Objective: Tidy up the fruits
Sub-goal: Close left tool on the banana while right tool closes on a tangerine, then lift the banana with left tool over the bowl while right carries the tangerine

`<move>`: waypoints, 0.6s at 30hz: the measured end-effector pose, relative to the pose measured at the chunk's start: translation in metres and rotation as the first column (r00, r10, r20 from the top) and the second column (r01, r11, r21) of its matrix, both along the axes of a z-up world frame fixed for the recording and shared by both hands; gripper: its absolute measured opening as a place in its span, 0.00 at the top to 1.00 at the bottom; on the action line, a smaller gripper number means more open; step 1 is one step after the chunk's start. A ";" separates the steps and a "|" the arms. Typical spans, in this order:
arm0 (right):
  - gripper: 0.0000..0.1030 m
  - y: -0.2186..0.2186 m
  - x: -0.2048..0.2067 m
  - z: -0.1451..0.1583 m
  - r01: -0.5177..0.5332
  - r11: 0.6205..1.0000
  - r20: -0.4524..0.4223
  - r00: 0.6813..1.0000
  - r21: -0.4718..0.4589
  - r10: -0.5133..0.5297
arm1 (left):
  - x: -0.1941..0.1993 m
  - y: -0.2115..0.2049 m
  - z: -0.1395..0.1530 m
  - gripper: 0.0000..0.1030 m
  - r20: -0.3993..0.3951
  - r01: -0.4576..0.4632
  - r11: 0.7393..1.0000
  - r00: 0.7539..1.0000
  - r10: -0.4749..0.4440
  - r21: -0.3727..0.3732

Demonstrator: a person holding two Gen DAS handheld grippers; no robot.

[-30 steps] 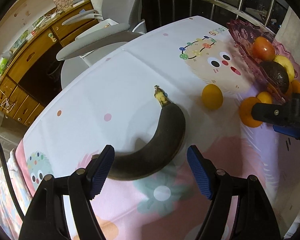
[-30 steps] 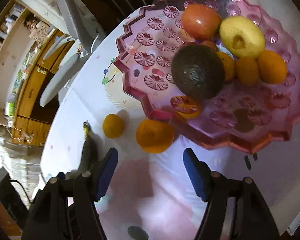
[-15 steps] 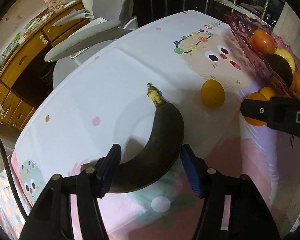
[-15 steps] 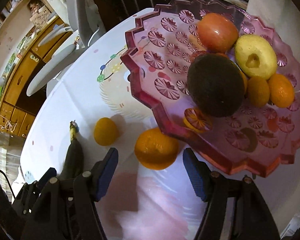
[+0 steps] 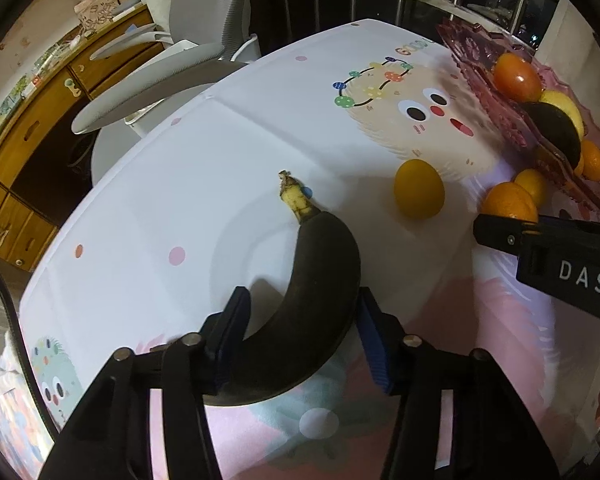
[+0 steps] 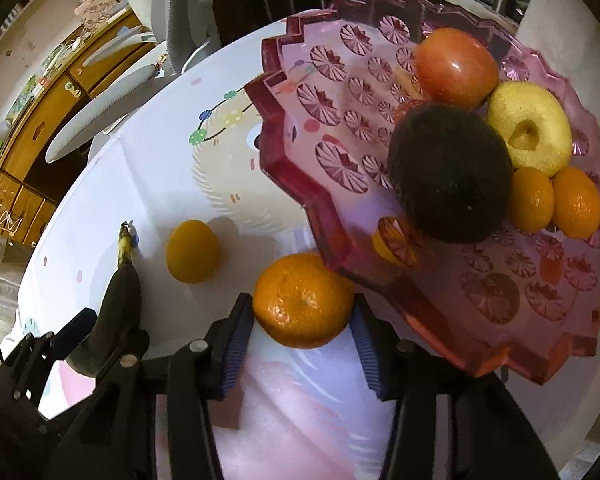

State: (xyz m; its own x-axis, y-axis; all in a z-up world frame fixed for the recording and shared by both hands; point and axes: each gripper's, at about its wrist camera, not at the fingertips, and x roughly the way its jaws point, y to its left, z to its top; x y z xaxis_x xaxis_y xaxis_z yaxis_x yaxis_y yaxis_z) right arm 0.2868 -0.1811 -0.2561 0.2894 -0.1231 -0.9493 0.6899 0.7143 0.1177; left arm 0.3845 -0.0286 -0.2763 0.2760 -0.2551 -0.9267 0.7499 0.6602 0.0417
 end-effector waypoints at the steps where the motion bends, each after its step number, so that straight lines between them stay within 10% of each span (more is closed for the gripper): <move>1: 0.54 0.000 -0.001 0.000 -0.004 1.000 0.005 1.000 -0.003 0.004 | 0.000 0.000 0.000 0.52 0.002 0.000 1.000 1.000 0.000 -0.002; 18: 0.56 0.014 -0.035 0.013 -0.093 0.995 0.057 0.994 0.019 0.092 | -0.009 0.022 0.033 0.70 0.088 -0.065 0.994 0.993 0.072 -0.085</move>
